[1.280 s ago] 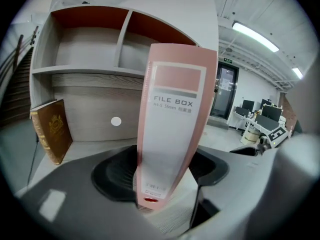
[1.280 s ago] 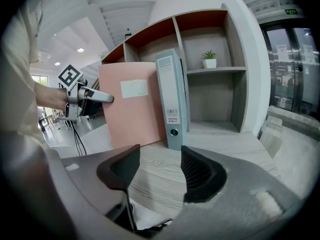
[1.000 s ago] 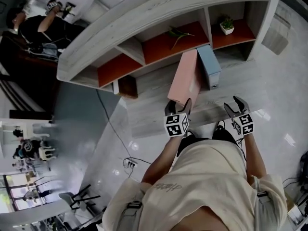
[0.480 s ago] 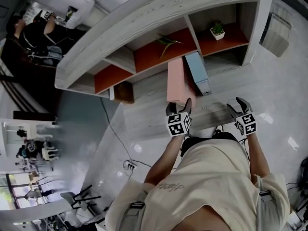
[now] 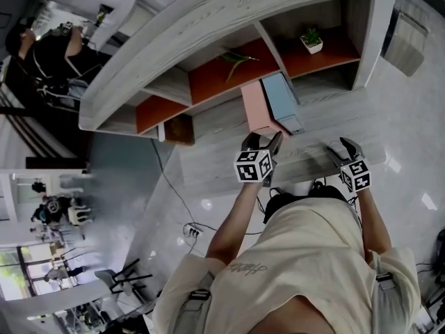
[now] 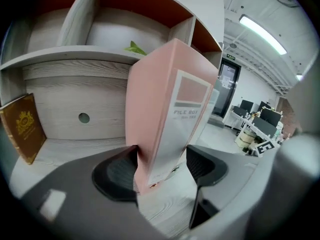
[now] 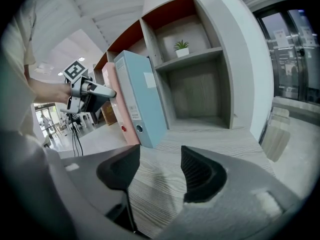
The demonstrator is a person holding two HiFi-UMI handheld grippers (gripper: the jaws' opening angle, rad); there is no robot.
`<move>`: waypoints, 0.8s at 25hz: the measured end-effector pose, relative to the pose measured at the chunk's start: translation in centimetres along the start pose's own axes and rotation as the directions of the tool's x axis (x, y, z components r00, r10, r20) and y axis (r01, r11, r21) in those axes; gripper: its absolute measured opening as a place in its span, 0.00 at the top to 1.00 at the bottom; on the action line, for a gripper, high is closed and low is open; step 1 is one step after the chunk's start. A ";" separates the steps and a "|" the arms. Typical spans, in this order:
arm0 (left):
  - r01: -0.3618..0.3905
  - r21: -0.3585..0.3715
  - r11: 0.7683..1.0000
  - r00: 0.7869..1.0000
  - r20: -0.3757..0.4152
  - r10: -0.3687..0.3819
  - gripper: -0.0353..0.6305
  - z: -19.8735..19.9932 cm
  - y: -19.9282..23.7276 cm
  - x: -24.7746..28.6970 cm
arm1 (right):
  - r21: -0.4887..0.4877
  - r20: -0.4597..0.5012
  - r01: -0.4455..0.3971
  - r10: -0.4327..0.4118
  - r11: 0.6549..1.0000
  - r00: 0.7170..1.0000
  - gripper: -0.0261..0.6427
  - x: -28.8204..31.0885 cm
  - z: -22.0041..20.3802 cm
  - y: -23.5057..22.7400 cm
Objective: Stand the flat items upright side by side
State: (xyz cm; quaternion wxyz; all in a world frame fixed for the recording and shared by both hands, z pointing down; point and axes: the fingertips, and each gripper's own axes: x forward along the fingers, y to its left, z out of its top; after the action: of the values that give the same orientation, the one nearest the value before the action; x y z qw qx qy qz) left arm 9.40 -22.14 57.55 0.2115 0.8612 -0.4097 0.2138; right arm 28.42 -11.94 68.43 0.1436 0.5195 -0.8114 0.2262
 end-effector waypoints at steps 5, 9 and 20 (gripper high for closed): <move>0.035 0.018 0.999 0.999 -0.017 -0.034 0.48 0.3 -0.4 0.8 | 0.019 -0.020 -0.007 0.008 1.000 1.000 0.58 0.3 -0.9 -0.5; 0.047 0.027 0.998 0.999 -0.026 -0.047 0.48 0.5 -0.2 1.0 | 0.025 -0.024 -0.010 0.011 1.000 1.000 0.58 0.3 -0.8 -0.7; 0.088 -0.027 0.996 0.995 0.055 -0.087 0.49 1.5 -0.6 0.0 | -0.032 -0.022 -0.087 0.086 0.996 0.996 0.58 1.4 0.9 1.0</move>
State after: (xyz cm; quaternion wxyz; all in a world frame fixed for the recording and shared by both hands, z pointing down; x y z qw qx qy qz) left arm 10.16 -22.62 56.26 0.2225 0.8805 -0.3802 0.1750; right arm 26.88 -13.12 68.14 0.1505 0.4792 -0.8352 0.2239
